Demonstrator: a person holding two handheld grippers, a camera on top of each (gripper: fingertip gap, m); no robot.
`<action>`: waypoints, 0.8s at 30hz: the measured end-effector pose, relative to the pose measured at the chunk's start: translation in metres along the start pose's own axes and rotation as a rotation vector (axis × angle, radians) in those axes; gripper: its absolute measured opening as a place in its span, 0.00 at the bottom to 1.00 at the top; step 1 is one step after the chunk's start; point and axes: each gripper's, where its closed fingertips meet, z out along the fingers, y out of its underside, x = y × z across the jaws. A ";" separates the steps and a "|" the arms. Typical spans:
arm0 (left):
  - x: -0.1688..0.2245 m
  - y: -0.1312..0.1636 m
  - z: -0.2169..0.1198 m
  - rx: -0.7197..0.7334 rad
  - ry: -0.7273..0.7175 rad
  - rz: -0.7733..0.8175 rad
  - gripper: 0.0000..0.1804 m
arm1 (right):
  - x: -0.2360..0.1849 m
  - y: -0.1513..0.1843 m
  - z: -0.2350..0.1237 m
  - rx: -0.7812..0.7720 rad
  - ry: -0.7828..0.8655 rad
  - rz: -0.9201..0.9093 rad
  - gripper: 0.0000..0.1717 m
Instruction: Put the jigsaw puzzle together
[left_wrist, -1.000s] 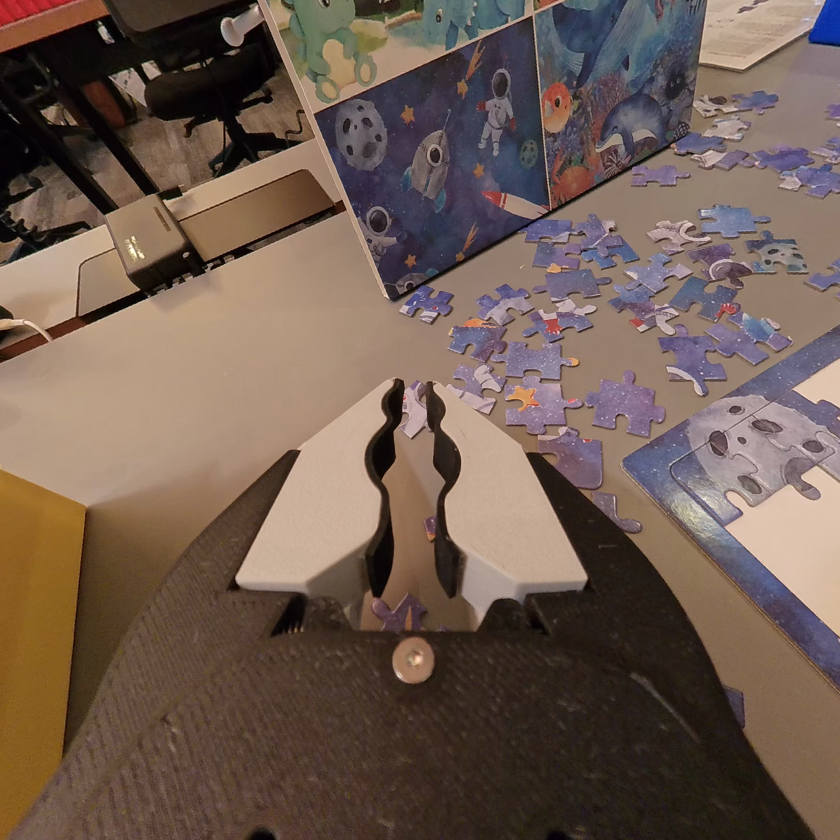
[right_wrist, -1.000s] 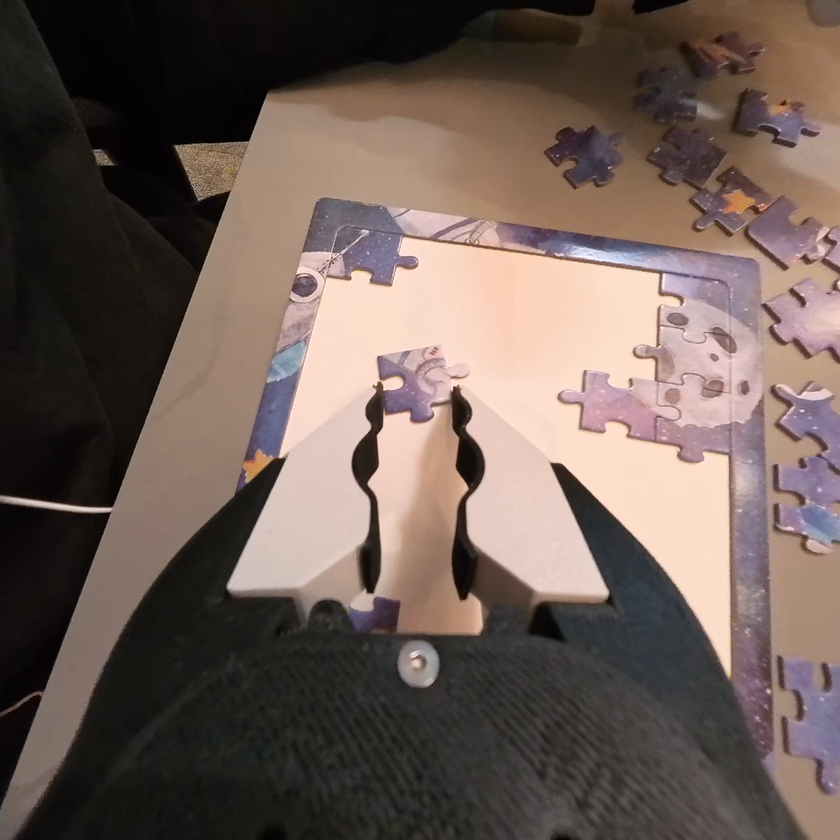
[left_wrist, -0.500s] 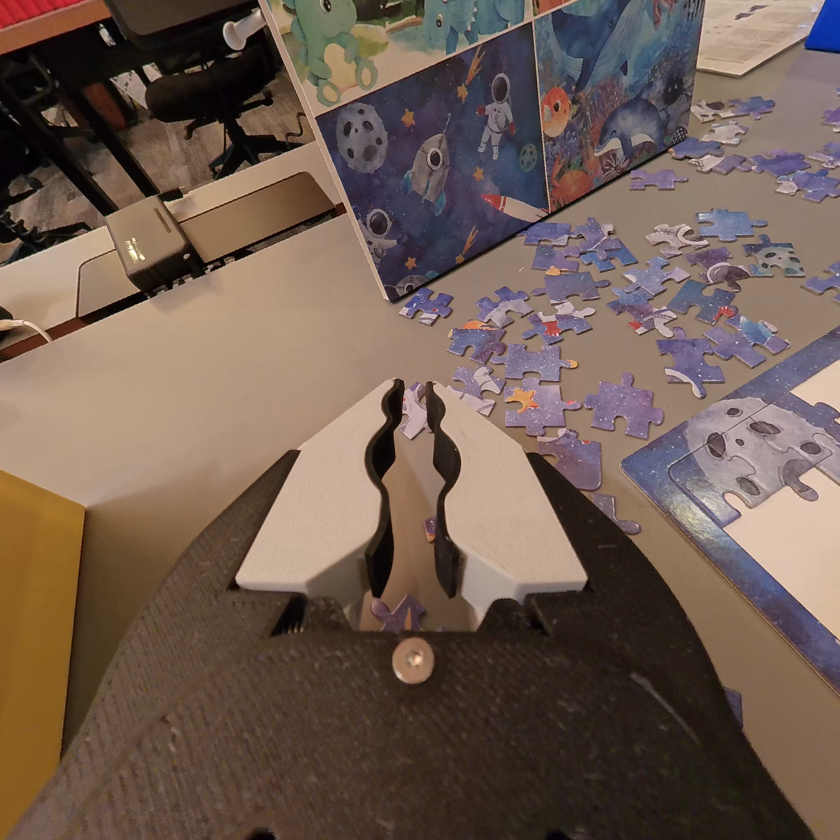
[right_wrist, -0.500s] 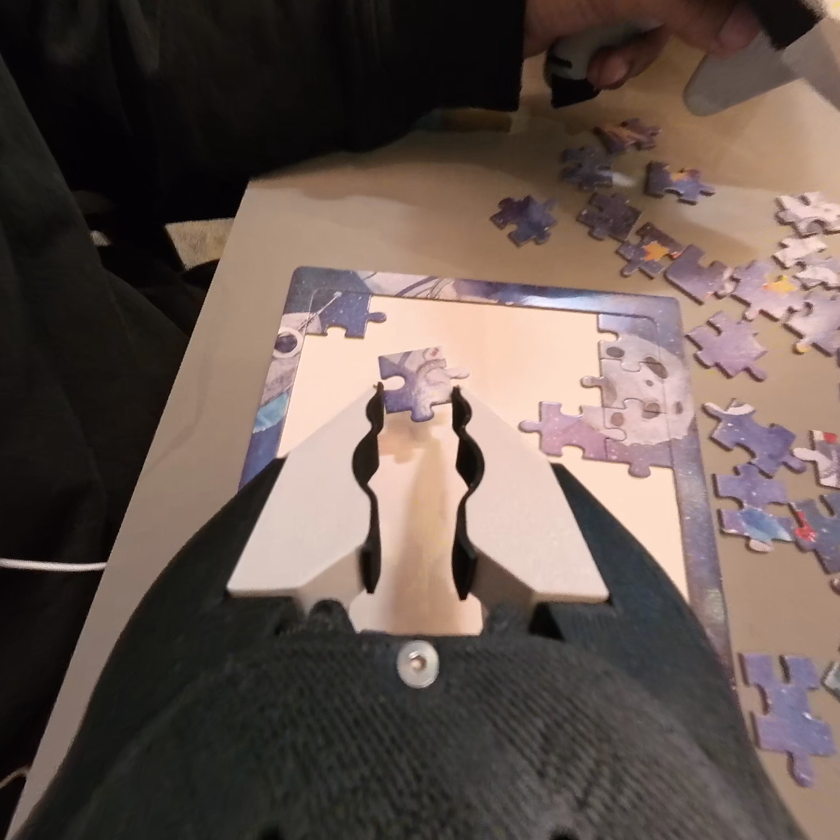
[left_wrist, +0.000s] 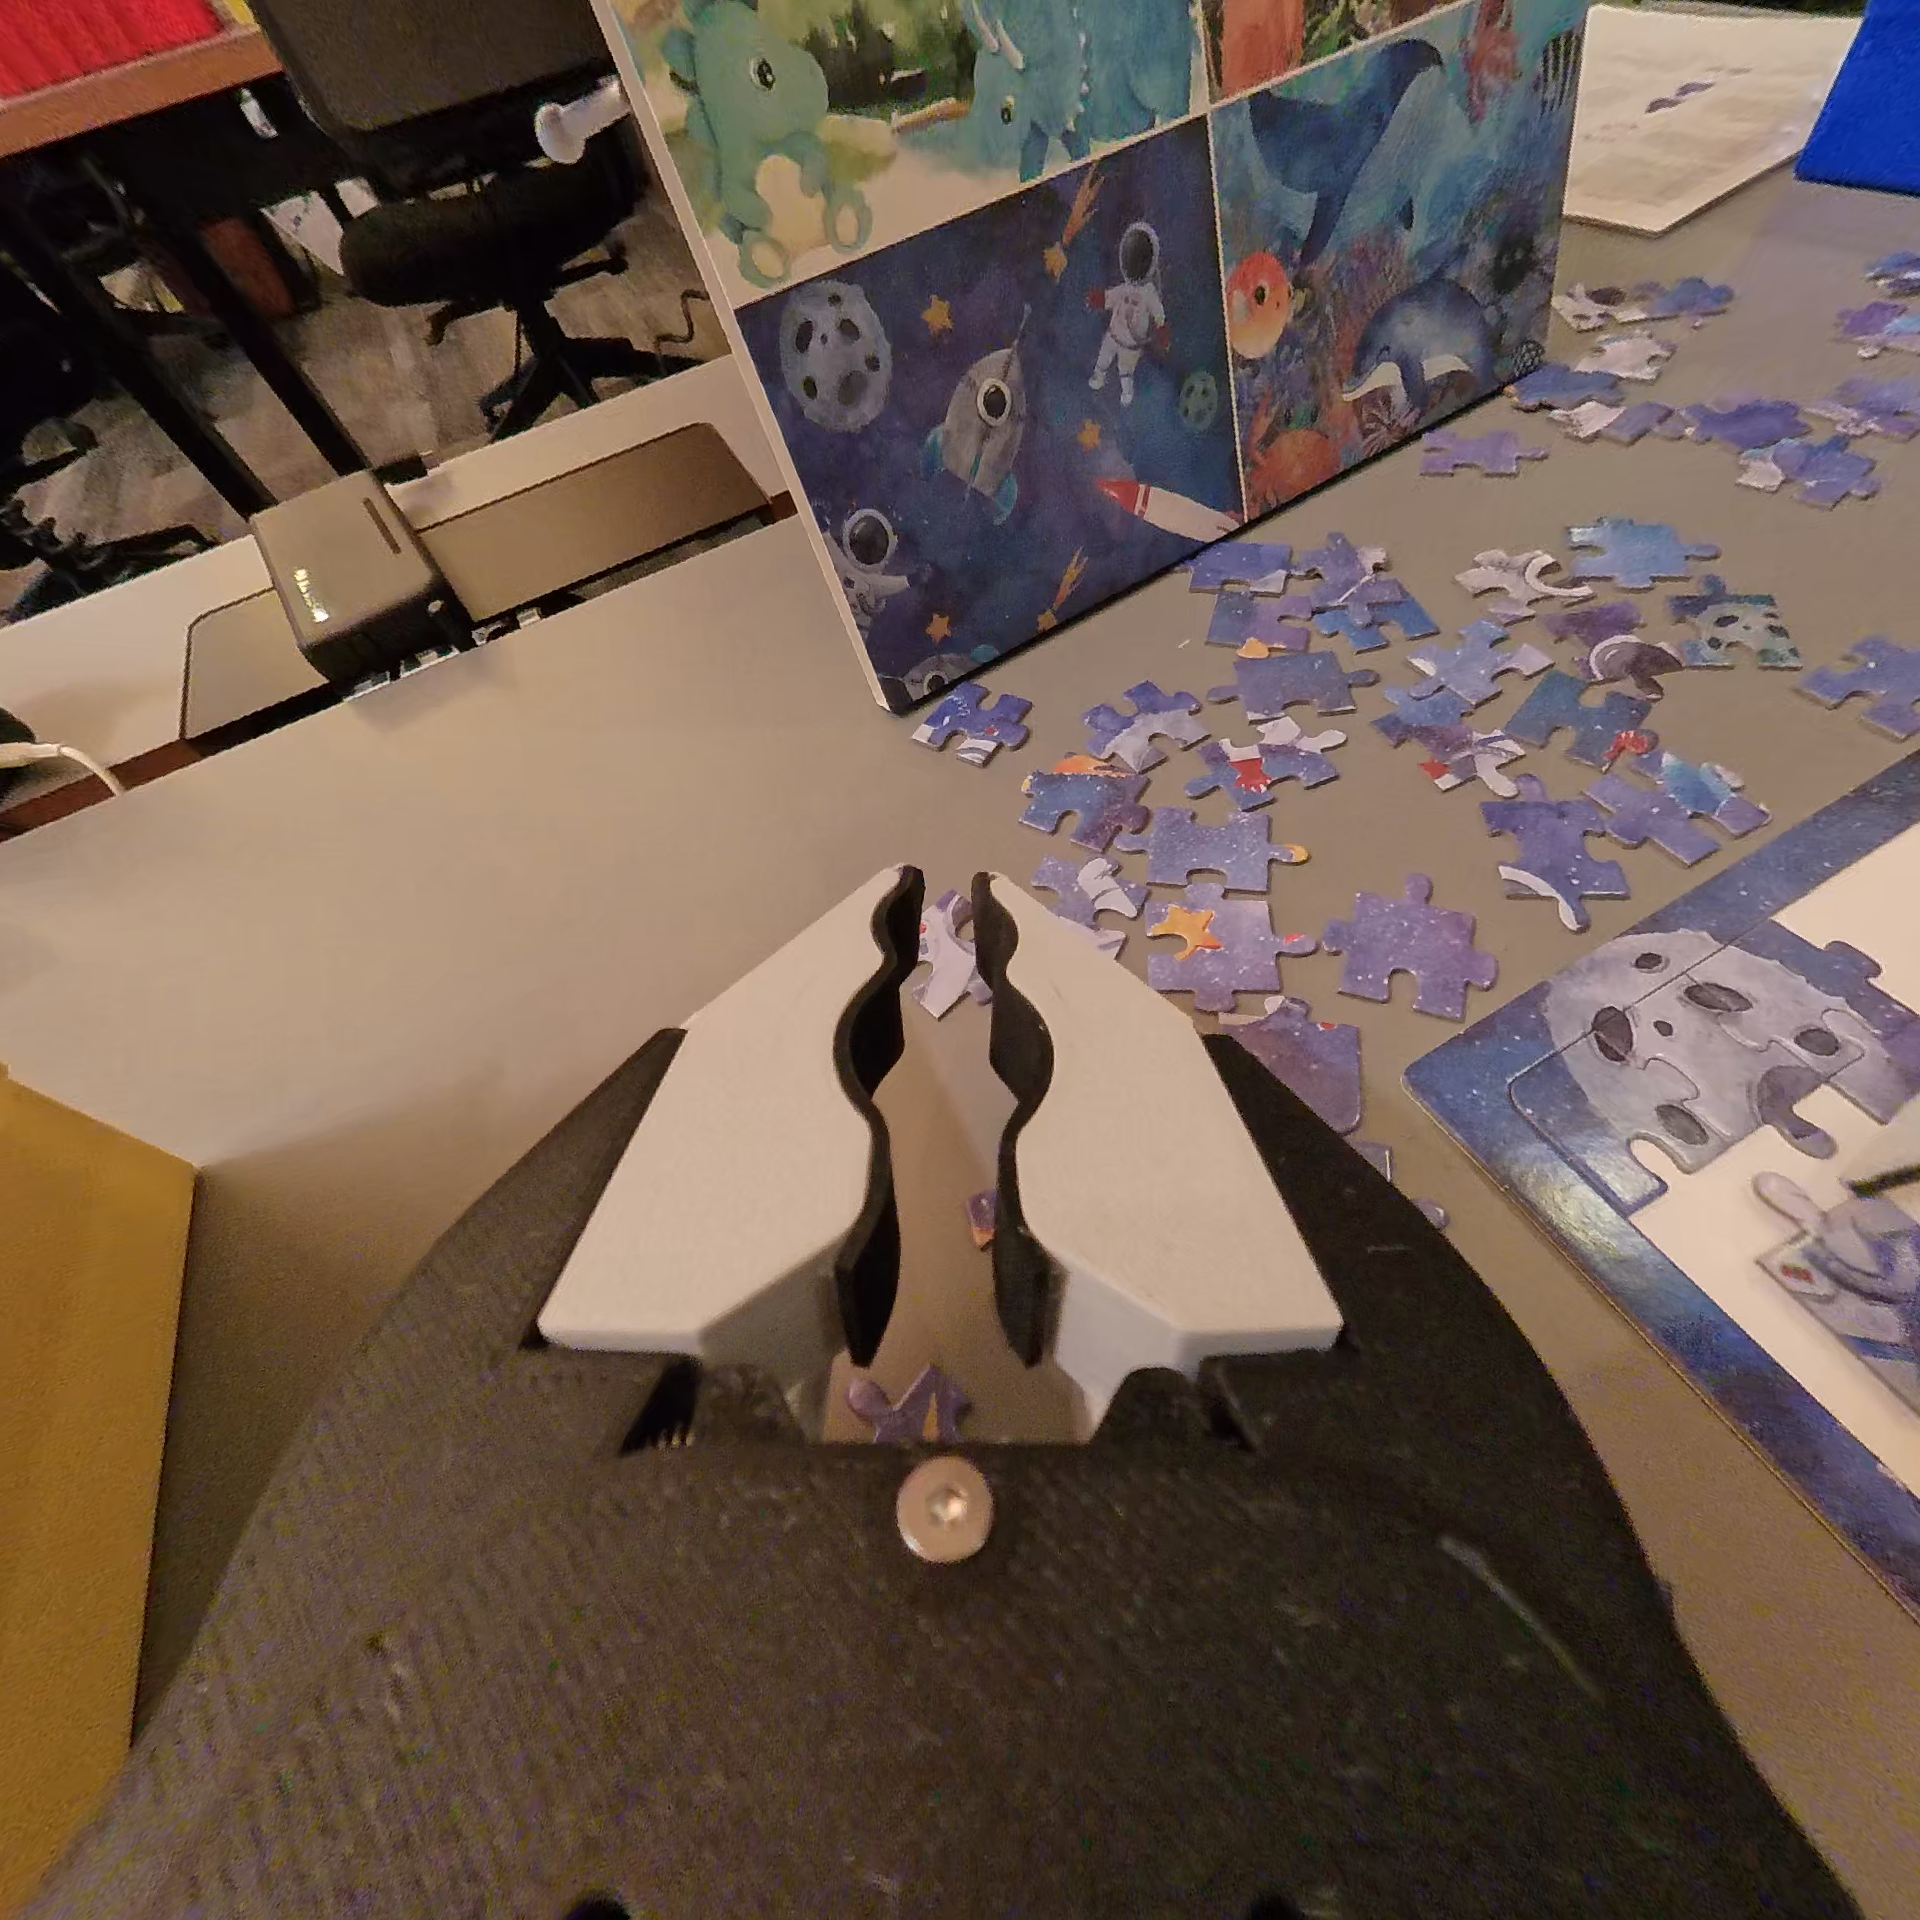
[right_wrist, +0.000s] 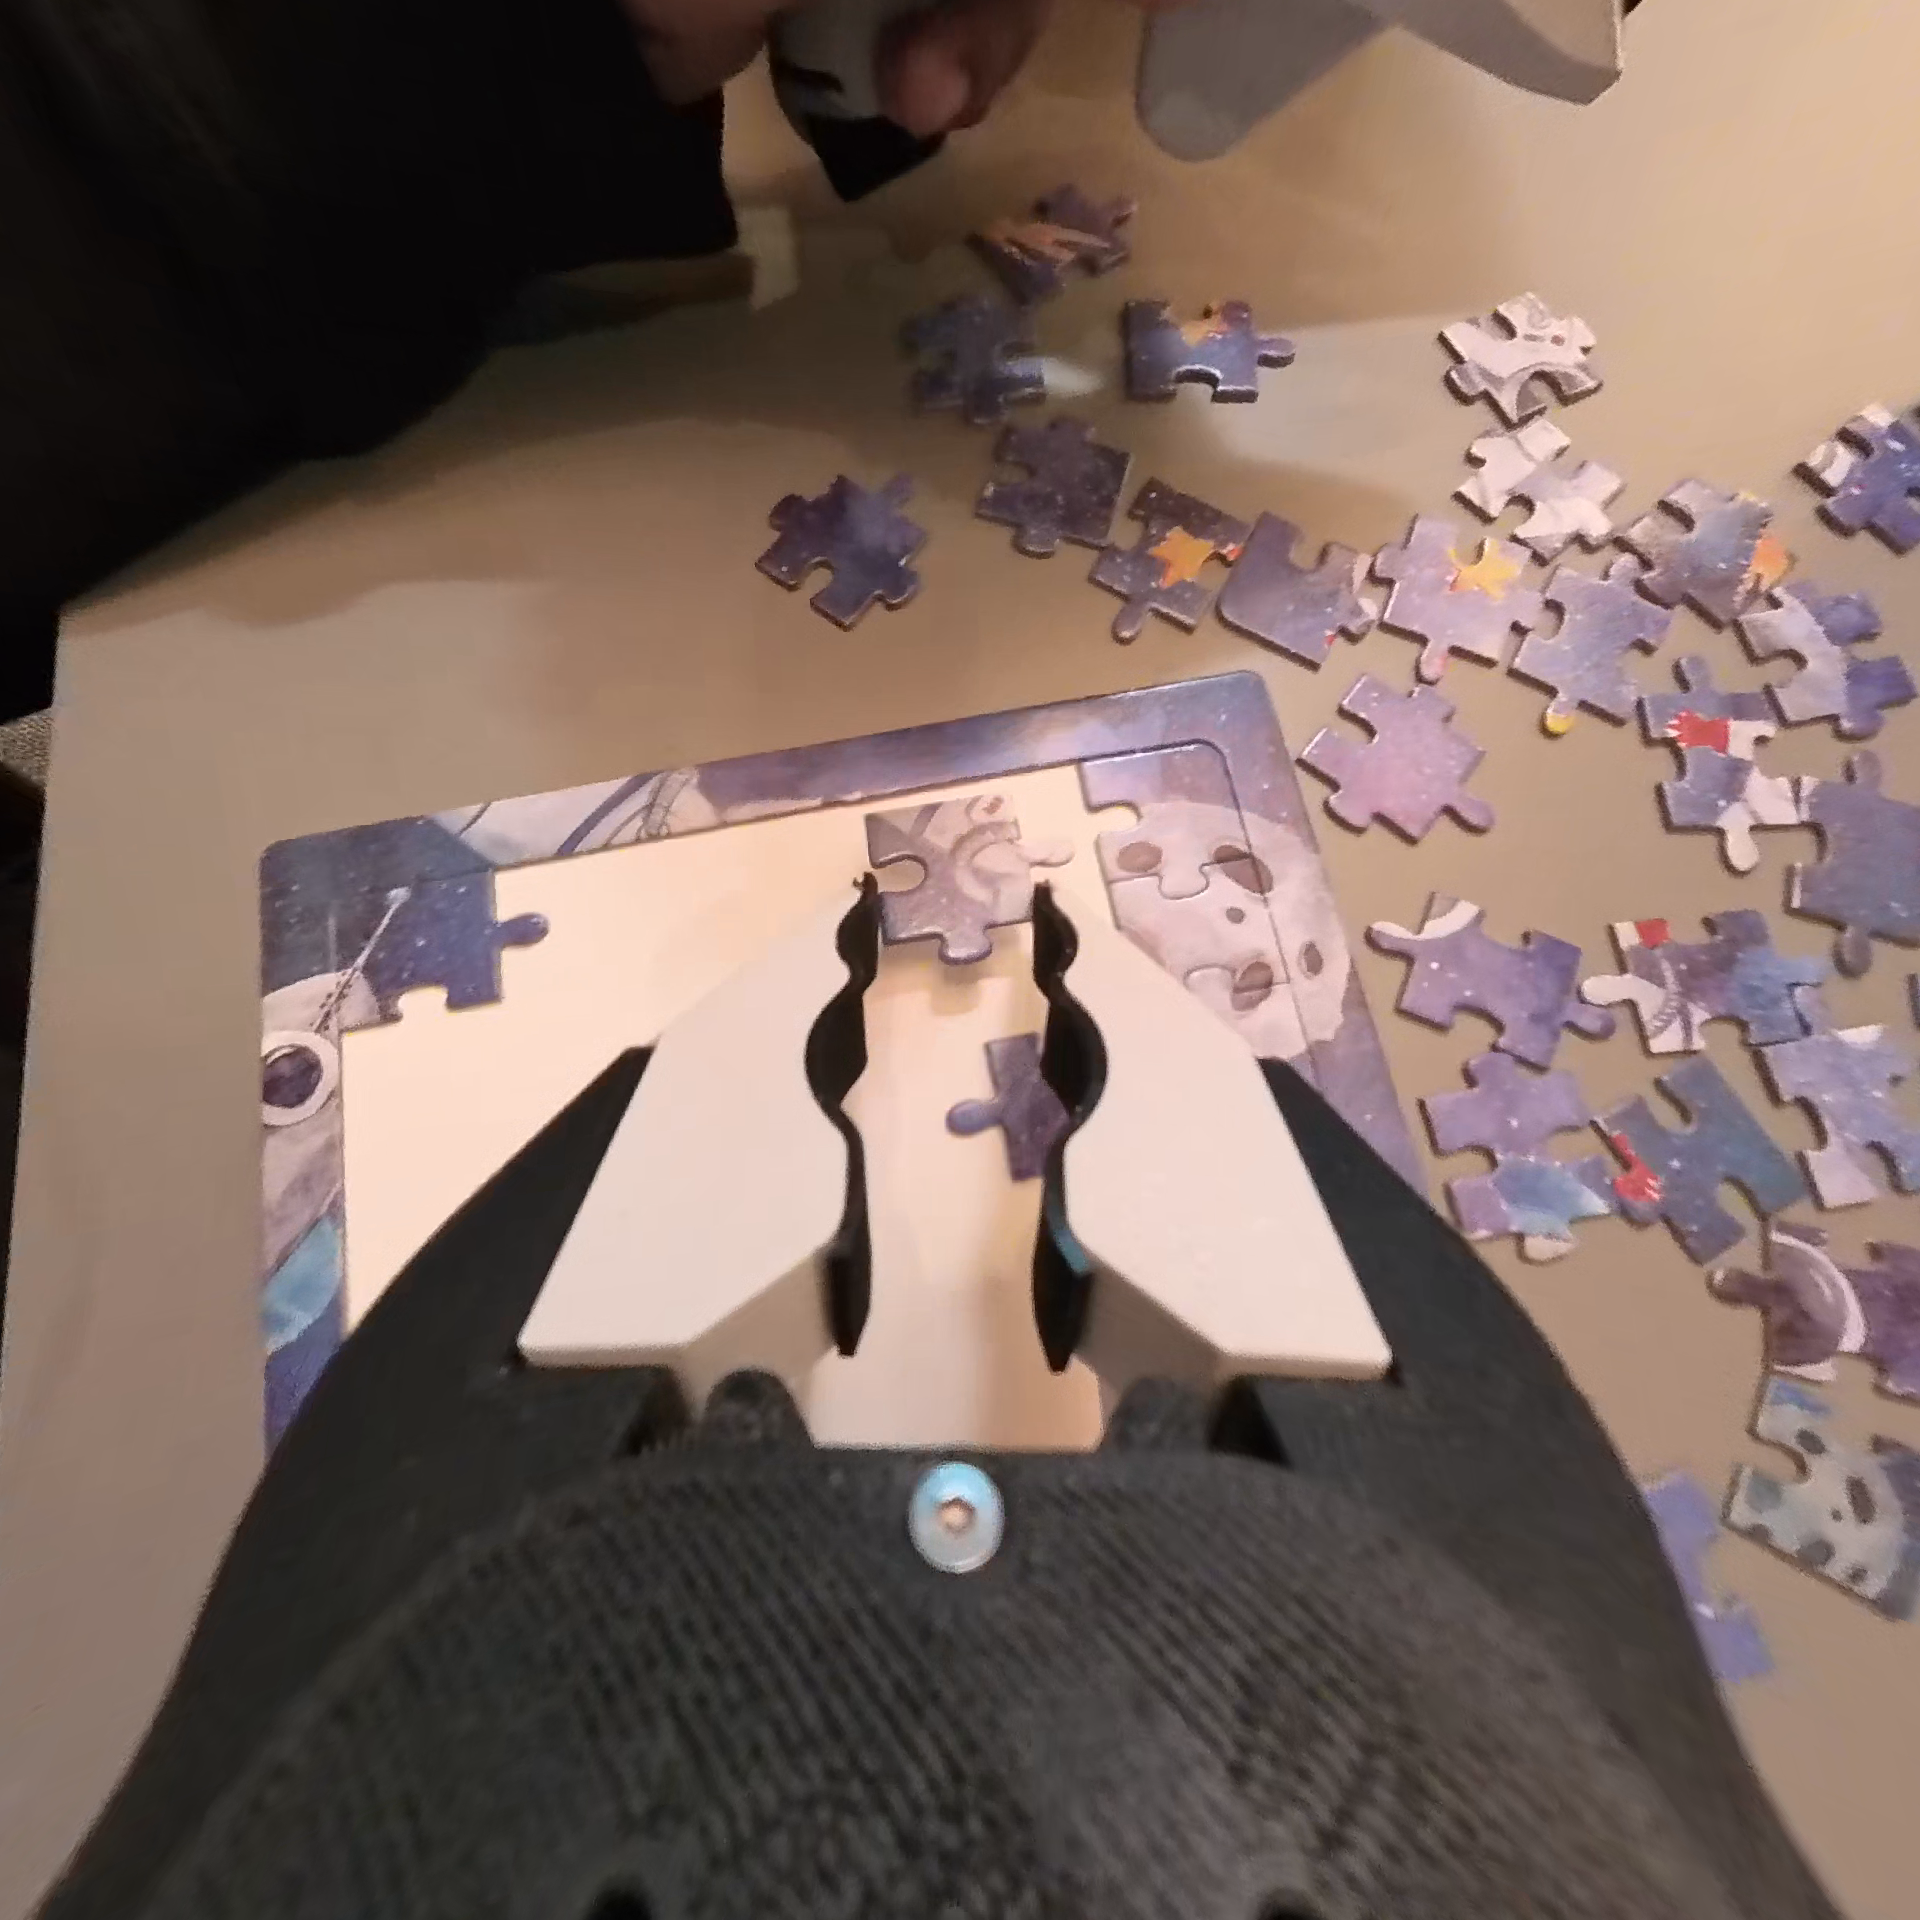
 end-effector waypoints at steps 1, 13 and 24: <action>0.000 0.000 0.000 0.001 0.001 -0.001 0.04 | 0.002 0.000 0.001 -0.001 0.002 0.001 0.16; 0.000 0.001 0.001 -0.008 -0.003 0.006 0.04 | 0.015 -0.002 0.009 -0.008 0.007 0.020 0.16; 0.000 0.002 0.001 -0.011 -0.005 0.010 0.04 | 0.014 0.000 0.011 -0.021 0.015 -0.017 0.16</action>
